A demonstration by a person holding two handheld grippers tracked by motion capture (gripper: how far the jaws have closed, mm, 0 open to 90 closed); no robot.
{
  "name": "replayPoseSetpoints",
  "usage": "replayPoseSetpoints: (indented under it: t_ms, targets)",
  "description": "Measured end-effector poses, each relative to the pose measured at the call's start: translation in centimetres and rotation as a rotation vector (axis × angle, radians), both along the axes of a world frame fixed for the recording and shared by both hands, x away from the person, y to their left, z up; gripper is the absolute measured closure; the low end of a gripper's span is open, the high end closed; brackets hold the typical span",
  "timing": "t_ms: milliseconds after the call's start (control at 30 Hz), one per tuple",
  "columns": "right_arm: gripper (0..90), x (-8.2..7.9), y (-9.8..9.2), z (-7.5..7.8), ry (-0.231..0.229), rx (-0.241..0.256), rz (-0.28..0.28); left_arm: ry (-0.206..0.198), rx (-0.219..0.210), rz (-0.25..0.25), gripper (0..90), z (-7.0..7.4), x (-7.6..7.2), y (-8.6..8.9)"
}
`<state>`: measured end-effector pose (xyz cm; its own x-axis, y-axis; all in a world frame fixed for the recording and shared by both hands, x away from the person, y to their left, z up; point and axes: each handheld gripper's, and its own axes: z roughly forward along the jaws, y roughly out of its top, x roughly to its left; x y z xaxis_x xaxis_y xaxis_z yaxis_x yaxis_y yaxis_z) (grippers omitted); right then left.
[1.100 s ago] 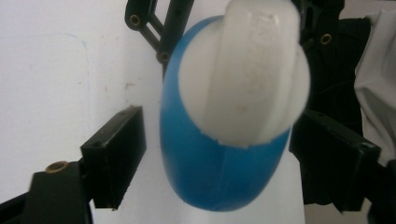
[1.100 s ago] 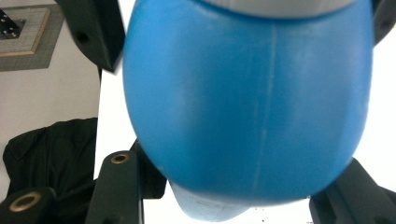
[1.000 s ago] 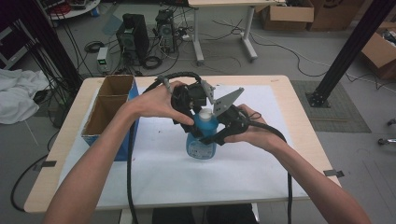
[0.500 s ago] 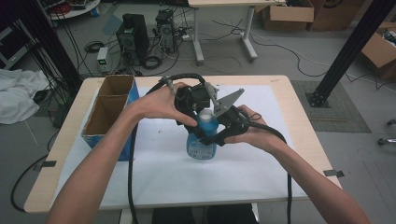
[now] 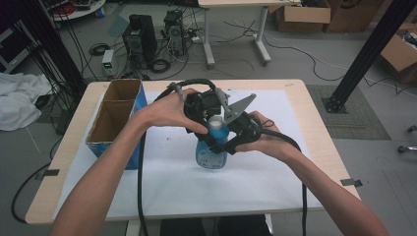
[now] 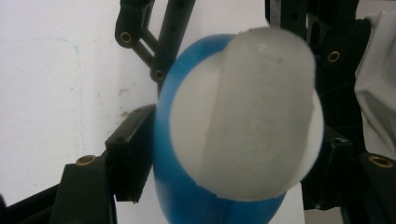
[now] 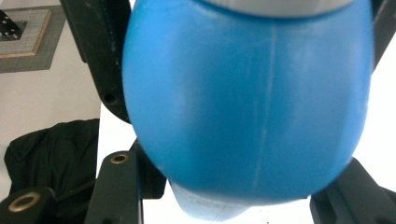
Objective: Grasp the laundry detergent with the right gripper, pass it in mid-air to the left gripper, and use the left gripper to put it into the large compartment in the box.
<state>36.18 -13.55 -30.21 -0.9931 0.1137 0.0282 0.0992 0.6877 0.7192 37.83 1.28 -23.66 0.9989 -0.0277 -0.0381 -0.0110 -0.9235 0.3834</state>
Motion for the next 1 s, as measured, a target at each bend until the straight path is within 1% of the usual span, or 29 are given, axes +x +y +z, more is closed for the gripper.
replayPoseSetpoints:
  t_ms: [67, 100, 167, 200, 233, 333, 500, 600, 633, 667, 700, 733, 767, 833, 867, 933, 1000]
  targets:
    - [46.8, 0.0, 0.02, -0.01, 0.002, 0.0, -0.001, -0.003, 0.008, -0.005, 32.8, 0.06, 0.06, 0.02]
    - [46.8, 0.01, 0.03, -0.01, 0.002, 0.0, 0.0, 0.0, -0.001, 0.002, 33.0, 0.02, -0.01, 0.02]
    - [46.8, -0.01, 0.09, -0.06, 0.003, -0.001, -0.003, -0.004, 0.004, -0.006, 35.3, 0.1, -0.03, 0.05]
    - [46.8, -0.01, 0.09, -0.06, 0.003, -0.001, -0.003, -0.005, -0.003, -0.005, 35.3, 0.09, -0.06, 0.03]
    - [46.8, -0.02, 0.1, -0.07, 0.002, -0.002, -0.002, -0.008, 0.002, -0.014, 35.5, 0.14, -0.05, 0.04]
    - [46.8, -0.03, 0.15, -0.13, 0.001, -0.003, 0.0, -0.008, 0.004, -0.016, 36.6, 0.11, -0.09, 0.08]
    - [46.7, 0.02, 0.14, -0.24, 0.002, 0.005, 0.012, -0.001, 0.0, -0.004, 37.2, 0.09, -0.21, 0.11]
    - [46.5, 0.03, 0.16, -0.29, 0.006, 0.008, 0.016, -0.008, 0.01, -0.009, 37.4, 0.13, -0.29, 0.15]
    - [46.5, 0.04, 0.16, -0.32, 0.003, 0.009, 0.02, -0.01, 0.002, -0.001, 37.5, 0.1, -0.38, 0.15]
    - [46.4, 0.08, 0.14, -0.35, 0.002, 0.014, 0.026, -0.018, 0.006, -0.002, 37.6, 0.16, -0.43, 0.18]
    - [46.4, 0.08, 0.14, -0.35, 0.002, 0.014, 0.026, -0.018, 0.006, -0.002, 37.6, 0.16, -0.43, 0.18]
    - [46.3, 0.11, 0.11, -0.36, 0.0, 0.017, 0.028, -0.022, -0.003, 0.004, 37.6, 0.16, -0.51, 0.16]
    - [46.3, 0.11, 0.07, -0.35, -0.001, 0.02, 0.029, -0.032, 0.004, -0.003, 37.7, 0.23, -0.5, 0.16]
    - [46.1, 0.14, 0.02, -0.38, -0.005, 0.024, 0.037, -0.024, 0.003, 0.009, 37.8, 0.18, -0.62, 0.09]
    - [45.9, 0.15, -0.02, -0.47, -0.002, 0.025, 0.043, -0.026, 0.014, 0.006, 37.8, 0.16, -0.67, 0.04]
    - [45.8, 0.14, -0.06, -0.6, -0.007, 0.028, 0.044, -0.032, 0.019, 0.001, 37.9, 0.14, -0.65, 0.0]
    - [45.8, 0.15, -0.09, -0.69, -0.008, 0.03, 0.045, -0.036, 0.014, 0.012, 37.9, -0.04, -0.77, -0.1]
